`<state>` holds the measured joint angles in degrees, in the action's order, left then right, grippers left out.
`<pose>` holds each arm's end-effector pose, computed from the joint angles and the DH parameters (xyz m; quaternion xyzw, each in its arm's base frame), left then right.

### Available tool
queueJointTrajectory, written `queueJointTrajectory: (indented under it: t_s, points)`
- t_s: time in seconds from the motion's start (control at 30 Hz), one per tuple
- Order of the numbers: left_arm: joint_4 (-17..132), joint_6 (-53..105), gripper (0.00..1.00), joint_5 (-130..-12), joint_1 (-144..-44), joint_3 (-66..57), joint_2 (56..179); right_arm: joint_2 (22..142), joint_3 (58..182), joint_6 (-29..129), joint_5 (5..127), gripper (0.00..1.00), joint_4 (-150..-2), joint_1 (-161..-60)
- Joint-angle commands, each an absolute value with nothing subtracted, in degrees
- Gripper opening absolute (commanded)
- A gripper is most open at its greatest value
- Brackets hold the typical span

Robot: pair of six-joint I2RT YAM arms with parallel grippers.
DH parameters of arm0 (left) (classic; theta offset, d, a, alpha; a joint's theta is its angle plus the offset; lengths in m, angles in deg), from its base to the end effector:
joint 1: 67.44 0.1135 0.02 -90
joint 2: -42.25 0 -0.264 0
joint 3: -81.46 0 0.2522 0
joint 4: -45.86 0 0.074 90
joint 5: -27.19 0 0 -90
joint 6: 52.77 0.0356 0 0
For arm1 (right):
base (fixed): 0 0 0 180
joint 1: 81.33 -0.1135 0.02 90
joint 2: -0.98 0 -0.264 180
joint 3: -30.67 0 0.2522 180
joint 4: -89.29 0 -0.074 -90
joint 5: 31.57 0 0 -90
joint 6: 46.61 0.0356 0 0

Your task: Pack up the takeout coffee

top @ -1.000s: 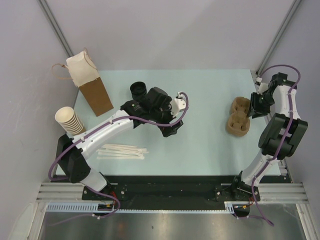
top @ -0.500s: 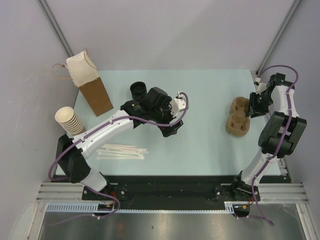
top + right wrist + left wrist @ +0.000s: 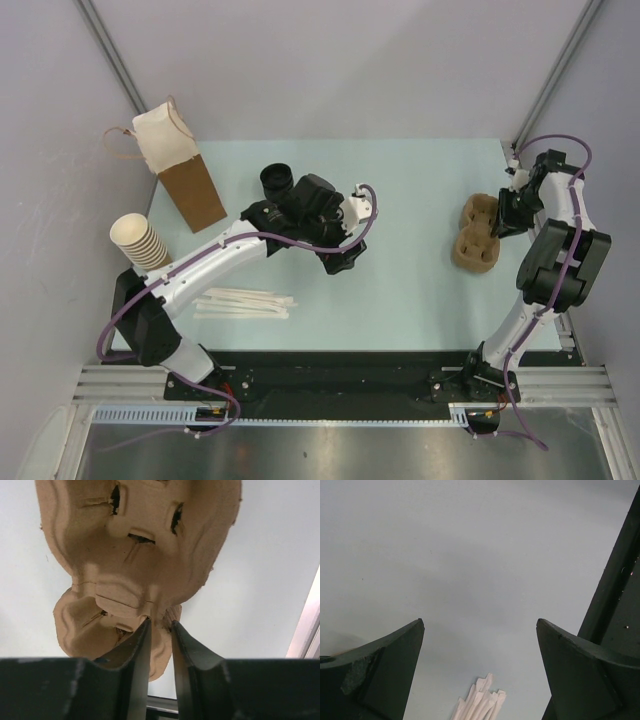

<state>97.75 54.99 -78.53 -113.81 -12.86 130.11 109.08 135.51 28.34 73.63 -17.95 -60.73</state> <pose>0.2254 -0.2504 0.3286 0.5306 0.7493 -0.2154 0.3327 0.3590 -0.1250 0.2449 0.0316 0.9835 0.0880 0.1550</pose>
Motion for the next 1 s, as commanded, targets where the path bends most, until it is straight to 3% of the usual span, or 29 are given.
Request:
queueJointTrajectory:
  t_s: [0.0, 0.17, 0.27, 0.97]
  points:
    - [96.54, 53.93, 1.0, -80.12, -114.02, -13.78, 128.3, 108.91, 135.57, 28.72, 72.67, 0.24, -19.03, -61.29]
    - [96.36, 53.84, 0.99, -79.94, -114.02, -13.6, 128.47, 108.12, 135.74, 28.63, 72.32, 0.06, -18.94, -61.29]
    - [96.36, 53.75, 1.0, -80.03, -114.02, -13.52, 128.56, 107.33, 136.36, 28.19, 72.23, 0.0, -18.24, -61.2]
    - [96.71, 53.14, 1.0, -80.3, -113.94, -14.75, 130.76, 104.97, 140.85, 26.08, 84.53, 0.0, -13.22, -57.07]
